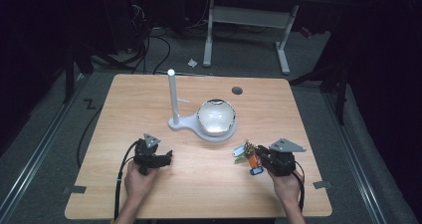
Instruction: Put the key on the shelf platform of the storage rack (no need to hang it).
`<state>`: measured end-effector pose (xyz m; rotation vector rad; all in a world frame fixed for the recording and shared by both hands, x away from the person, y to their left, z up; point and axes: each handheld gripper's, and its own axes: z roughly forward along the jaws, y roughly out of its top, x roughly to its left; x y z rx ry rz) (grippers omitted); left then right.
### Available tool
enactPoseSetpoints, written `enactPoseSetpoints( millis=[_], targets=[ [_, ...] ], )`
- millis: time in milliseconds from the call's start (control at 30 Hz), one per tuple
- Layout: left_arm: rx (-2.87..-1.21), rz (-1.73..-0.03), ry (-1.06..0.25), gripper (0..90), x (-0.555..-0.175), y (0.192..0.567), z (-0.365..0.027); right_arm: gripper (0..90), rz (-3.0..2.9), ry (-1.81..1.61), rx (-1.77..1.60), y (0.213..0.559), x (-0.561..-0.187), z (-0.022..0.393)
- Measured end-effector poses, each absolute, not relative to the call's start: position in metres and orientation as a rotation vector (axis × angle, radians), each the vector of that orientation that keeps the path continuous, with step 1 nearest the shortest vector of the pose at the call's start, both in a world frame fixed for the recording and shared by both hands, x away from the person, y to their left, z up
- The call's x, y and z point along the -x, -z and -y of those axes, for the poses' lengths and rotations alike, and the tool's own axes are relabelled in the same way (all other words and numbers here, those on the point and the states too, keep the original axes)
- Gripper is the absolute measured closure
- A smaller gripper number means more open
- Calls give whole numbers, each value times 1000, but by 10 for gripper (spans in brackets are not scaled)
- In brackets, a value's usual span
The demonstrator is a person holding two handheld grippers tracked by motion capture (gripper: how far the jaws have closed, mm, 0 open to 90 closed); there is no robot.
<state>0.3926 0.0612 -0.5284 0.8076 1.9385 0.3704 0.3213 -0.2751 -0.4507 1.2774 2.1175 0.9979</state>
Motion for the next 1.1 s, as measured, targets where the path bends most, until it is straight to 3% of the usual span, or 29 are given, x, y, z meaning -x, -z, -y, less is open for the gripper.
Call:
enactPoseSetpoints(
  millis=[1100],
  targets=[
    [-807,-1939,-370,193,-393,528,-61,794,-2141,-1123,-1196,365,-340,287]
  ],
)
